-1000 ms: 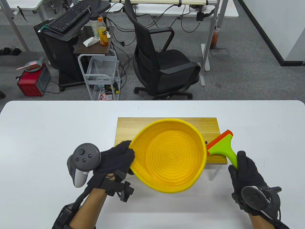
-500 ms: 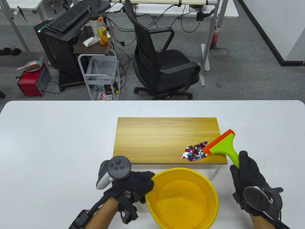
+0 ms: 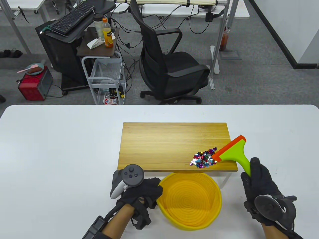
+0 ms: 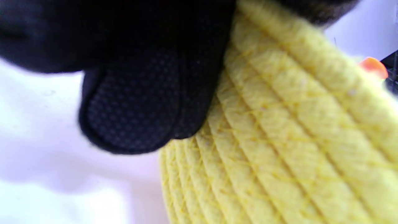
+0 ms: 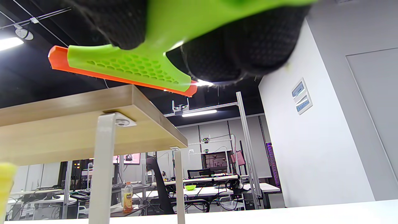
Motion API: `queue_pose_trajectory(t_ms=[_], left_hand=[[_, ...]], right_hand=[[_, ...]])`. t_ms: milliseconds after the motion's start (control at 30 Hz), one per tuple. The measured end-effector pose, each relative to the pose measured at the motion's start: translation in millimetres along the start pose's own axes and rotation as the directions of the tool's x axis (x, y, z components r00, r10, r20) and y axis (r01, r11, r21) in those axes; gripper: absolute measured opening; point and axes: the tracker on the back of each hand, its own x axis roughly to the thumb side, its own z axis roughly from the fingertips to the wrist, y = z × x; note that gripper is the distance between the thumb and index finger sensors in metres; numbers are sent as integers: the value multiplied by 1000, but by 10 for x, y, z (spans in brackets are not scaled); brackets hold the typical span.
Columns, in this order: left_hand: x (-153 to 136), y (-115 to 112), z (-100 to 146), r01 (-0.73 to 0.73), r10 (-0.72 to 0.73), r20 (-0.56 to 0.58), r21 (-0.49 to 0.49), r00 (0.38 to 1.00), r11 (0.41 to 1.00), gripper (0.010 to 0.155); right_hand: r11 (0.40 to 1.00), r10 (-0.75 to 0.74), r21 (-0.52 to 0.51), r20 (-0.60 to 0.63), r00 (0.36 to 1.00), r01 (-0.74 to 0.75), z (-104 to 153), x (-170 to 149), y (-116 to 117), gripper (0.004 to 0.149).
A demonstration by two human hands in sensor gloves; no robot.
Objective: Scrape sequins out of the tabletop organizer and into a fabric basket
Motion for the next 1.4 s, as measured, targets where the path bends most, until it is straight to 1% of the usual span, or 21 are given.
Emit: queue_pose_trajectory(t_ms=[200, 333, 567, 700, 767, 833, 967, 1100, 1200, 1400], left_hand=[[8, -82, -87, 5, -2, -49, 63, 999, 998, 55], [38, -151, -116, -5, 15, -82, 124, 996, 992, 55], [98, -231, -130, 23, -1, -86, 247, 996, 969, 56], [110, -285, -124, 8, 23, -98, 301, 995, 954, 56], [123, -296, -117, 17, 17, -99, 338, 995, 941, 55], [136, -307, -109, 20, 16, -99, 354, 995, 935, 56], [171, -294, -98, 27, 6, -88, 361, 996, 932, 56], [179, -288, -102, 2, 25, -71, 361, 997, 933, 56], [176, -275, -100, -22, 50, -67, 360, 997, 933, 55], [182, -254, -89, -53, 79, -58, 357, 995, 933, 55]], right_hand=[[1000, 0, 2, -2, 1000, 0, 4, 2, 1, 65], [1000, 8, 5, -2, 1000, -8, 8, 7, 4, 65], [1000, 11, 13, -12, 1000, -11, 21, 28, 21, 65], [1000, 16, 21, -15, 1000, -15, 32, 51, 33, 65], [999, 25, 23, -13, 1000, -25, 29, 94, 22, 65], [999, 48, 25, -10, 999, -47, 16, 165, -14, 64], [992, 117, 50, -15, 993, -116, -89, 339, -98, 63], [978, 162, 138, -49, 986, -154, -248, 499, -108, 62], [954, 232, 209, -56, 971, -215, -380, 614, -94, 62], [911, 335, 268, -36, 941, -314, -605, 821, -102, 61]])
